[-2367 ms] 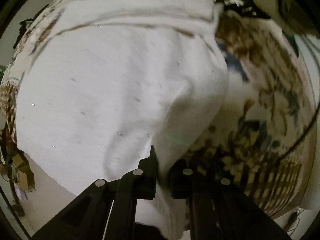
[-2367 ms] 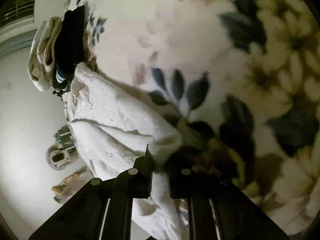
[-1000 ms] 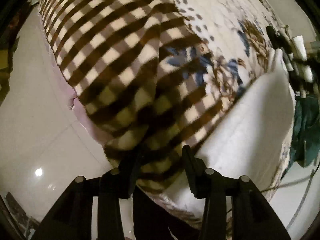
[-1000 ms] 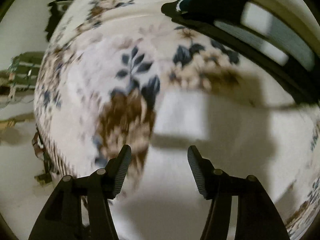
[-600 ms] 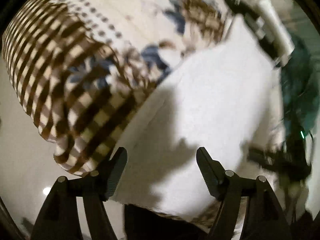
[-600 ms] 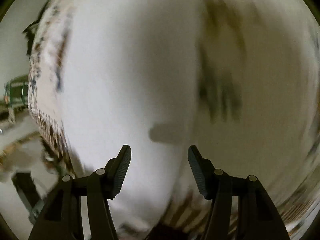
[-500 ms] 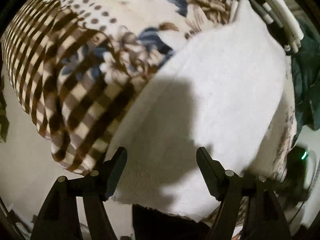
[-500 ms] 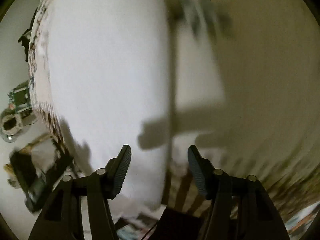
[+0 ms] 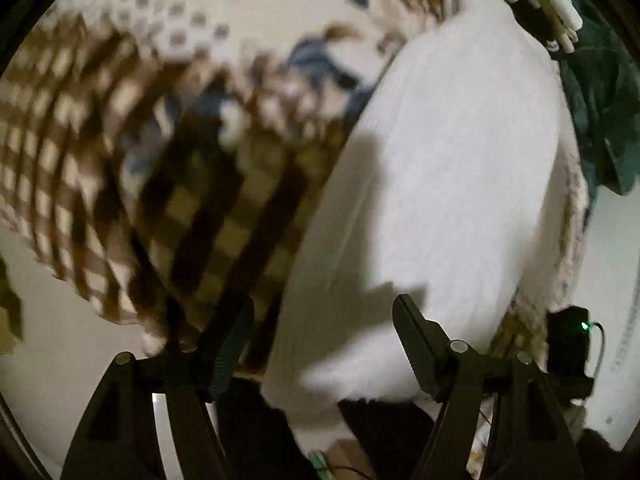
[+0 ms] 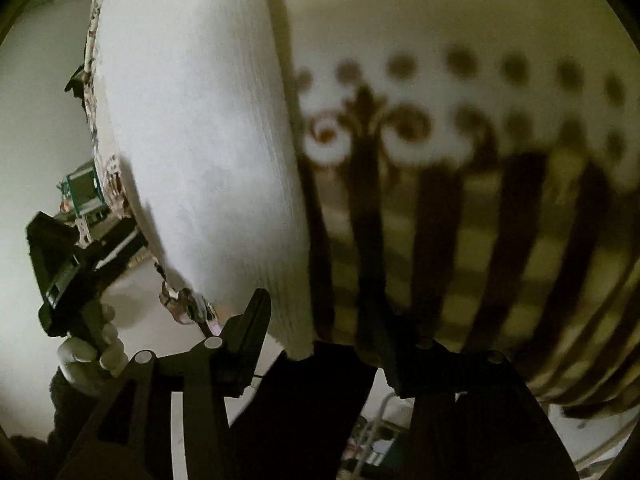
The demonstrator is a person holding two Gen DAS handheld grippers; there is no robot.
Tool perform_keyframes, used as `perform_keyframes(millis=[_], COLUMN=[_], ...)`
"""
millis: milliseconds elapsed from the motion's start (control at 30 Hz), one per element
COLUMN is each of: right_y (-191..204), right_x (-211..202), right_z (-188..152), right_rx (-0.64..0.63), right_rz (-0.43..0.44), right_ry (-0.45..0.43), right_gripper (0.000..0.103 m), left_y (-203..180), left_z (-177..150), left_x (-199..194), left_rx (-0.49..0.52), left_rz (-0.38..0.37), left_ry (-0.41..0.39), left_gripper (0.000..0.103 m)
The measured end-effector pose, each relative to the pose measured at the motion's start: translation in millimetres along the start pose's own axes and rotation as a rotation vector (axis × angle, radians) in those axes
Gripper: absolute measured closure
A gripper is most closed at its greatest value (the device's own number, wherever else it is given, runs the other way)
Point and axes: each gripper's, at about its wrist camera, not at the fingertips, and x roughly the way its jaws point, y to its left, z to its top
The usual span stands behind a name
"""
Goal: Fold small clothes
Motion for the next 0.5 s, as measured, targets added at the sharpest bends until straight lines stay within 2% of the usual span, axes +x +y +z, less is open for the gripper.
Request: perform_keyframes(millis=[167,267,367,400,433,467,500], right_y=[9.7,12.4,13.1,12.9,13.7,14.8,15.4], right_x=[31.6,40.8,51.0,52.3,53.4,55.6,54.0], right_z=[-22.6,-25.3,-32.4,-31.0,-35.6,-38.3,-43.3], right_rx=[0.043,0.071,0.085,0.09,0.095,0.094,0.093], right_rz=[0.04,0.077,0.104,0.114,0.127,0.125,0.124], right_ry=[-0.051,-0.074,-0.07,-0.07,-0.078,-0.08,-0.097], right_gripper=[0.05,0.049,0.049,0.054,0.062,0.081,0.083], left_y=[14.4,15.1,17.1,14.7,15.5,12.6,13.1], left_z=[-10.4,-12.0,-14.1,-13.1,-16.0,-21.0,-23.6], left_x=[32.2,41.1,36.5,31.4,26.6,23.5,16.5], left_rx=[0.069,0.087,0.086,0.088,0.091,0.089,0.082], left_rz=[-0.124,-0.187,-0.2,-0.203,-0.183,-0.184,-0.191], left_ry=[0.113,0.115,0.084,0.073,0.062,0.06,0.047], left_gripper=[0.033,0.032,0.035,0.057,0.07,0.086,0.091])
